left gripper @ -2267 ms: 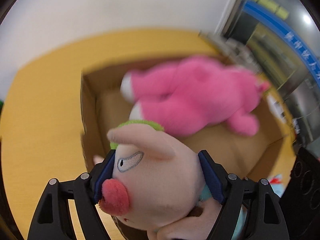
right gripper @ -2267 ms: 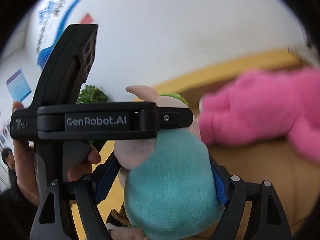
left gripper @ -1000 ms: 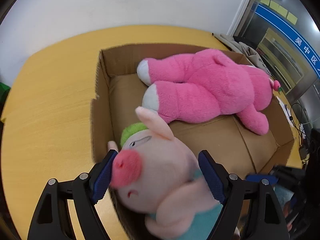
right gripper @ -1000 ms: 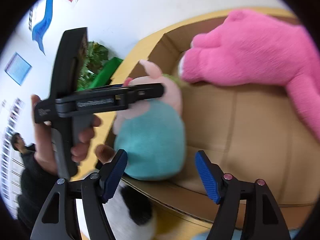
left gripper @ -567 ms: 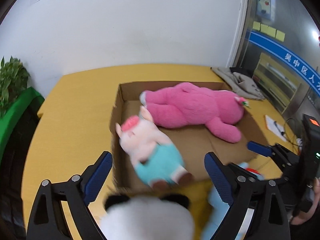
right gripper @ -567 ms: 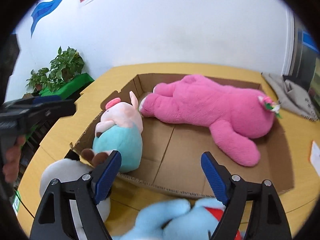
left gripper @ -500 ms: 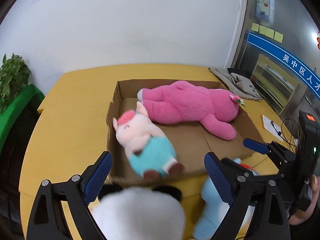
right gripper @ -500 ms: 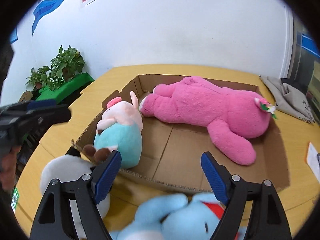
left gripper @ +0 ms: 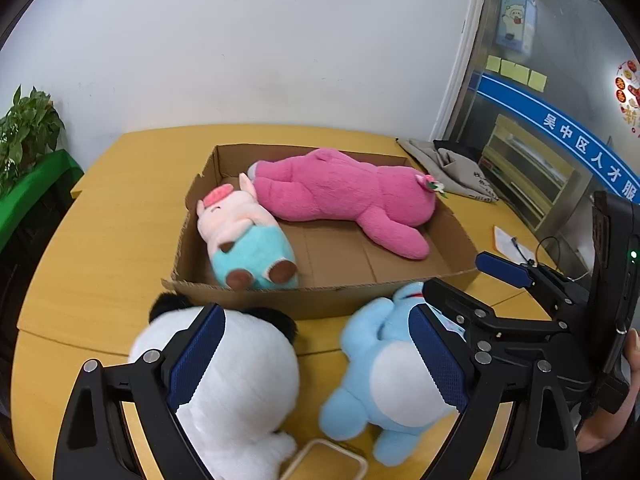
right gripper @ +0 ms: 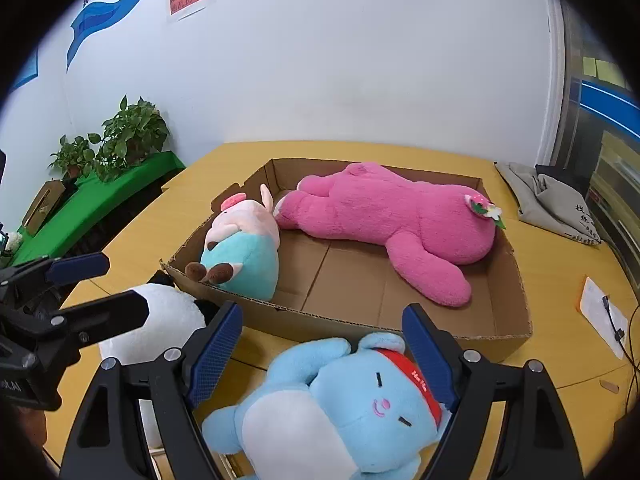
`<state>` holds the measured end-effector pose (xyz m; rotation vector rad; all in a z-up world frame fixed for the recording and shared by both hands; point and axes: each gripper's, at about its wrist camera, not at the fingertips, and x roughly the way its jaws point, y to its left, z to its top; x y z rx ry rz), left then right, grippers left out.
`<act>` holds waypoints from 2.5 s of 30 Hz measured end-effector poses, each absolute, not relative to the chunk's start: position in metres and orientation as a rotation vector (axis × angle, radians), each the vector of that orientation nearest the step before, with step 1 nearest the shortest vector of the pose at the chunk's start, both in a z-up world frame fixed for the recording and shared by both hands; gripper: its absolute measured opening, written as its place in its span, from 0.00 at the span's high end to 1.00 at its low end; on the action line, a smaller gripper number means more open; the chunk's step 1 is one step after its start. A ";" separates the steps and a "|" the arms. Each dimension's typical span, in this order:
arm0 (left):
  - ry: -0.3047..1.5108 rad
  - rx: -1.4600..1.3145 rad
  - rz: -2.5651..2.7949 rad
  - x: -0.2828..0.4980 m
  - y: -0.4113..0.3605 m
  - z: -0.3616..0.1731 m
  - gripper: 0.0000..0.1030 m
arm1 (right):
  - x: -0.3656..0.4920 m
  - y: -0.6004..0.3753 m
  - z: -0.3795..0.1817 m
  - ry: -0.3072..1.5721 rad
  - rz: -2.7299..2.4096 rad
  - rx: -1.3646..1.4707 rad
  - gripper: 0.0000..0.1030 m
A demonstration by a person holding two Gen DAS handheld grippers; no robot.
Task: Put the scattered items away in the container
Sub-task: 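Open both tools, release the pig plush, and withdraw toward the blue plush, then close both tools on the blue cat plush from either side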
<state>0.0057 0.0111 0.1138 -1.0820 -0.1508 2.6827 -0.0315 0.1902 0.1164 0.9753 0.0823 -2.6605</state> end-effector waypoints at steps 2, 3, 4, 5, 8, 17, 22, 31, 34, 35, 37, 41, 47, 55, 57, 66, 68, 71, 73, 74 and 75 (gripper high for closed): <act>-0.147 -1.068 2.684 0.012 0.015 0.115 0.07 | -0.028 0.192 0.117 0.083 -2.668 0.978 0.20; -0.143 -1.060 2.684 0.015 0.017 0.115 0.07 | -0.026 0.193 0.117 0.085 -2.671 0.978 0.20; -0.141 -1.054 2.682 0.017 0.018 0.116 0.07 | -0.024 0.194 0.118 0.086 -2.674 0.977 0.20; -0.143 -1.049 2.677 0.019 0.020 0.116 0.07 | -0.022 0.195 0.118 0.088 -2.677 0.976 0.20; -0.149 -1.052 2.662 0.021 0.024 0.115 0.07 | -0.017 0.198 0.118 0.087 -2.684 0.973 0.20; -0.154 -1.047 2.544 0.019 0.046 0.102 0.07 | -0.004 0.231 0.111 0.007 -2.708 0.969 0.20; -0.137 -1.066 2.481 0.018 0.056 0.092 0.07 | 0.010 0.274 0.096 -0.137 -2.690 0.992 0.19; -0.115 -1.091 2.420 0.019 0.068 0.078 0.00 | 0.034 0.309 0.071 -0.246 -2.702 1.010 0.15; -0.072 -1.153 2.355 0.003 0.080 0.059 0.00 | 0.045 0.308 0.048 -0.287 -2.641 1.075 0.15; -0.063 -1.188 2.341 -0.004 0.083 0.050 0.00 | 0.047 0.307 0.039 -0.311 -2.607 1.107 0.15; -0.075 -1.263 2.312 -0.017 0.087 0.032 0.01 | 0.049 0.306 0.022 -0.370 -2.557 1.162 0.15; -0.086 -1.370 2.213 -0.025 0.097 -0.001 0.02 | 0.045 0.309 -0.003 -0.585 -2.438 1.216 0.16; -0.127 -1.390 2.144 -0.007 0.108 -0.012 0.02 | 0.029 0.316 -0.032 -0.661 -2.374 1.309 0.42; -0.165 -1.398 1.978 0.036 0.137 -0.014 0.02 | 0.006 0.367 -0.037 -0.726 -2.426 1.362 0.49; -0.216 -1.414 2.015 0.038 0.130 -0.013 0.02 | 0.004 0.377 -0.034 -0.710 -2.420 1.380 0.30; -0.559 -1.444 2.025 0.005 0.090 -0.034 0.01 | 0.011 0.373 -0.031 -0.794 -2.159 1.300 0.17; -0.592 -1.441 1.988 -0.004 0.090 -0.040 0.01 | 0.010 0.357 -0.034 -0.795 -2.079 1.283 0.17; -0.617 -1.437 1.953 -0.012 0.092 -0.044 0.02 | 0.002 0.345 -0.039 -0.833 -2.006 1.268 0.17; -0.643 -1.426 1.931 -0.013 0.091 -0.045 0.08 | -0.005 0.342 -0.043 -0.870 -1.989 1.259 0.17; -0.649 -1.422 1.923 -0.013 0.090 -0.044 0.10 | -0.008 0.341 -0.044 -0.881 -1.986 1.249 0.17; -0.647 -1.418 1.913 -0.013 0.089 -0.044 0.14 | -0.010 0.339 -0.044 -0.875 -1.990 1.239 0.17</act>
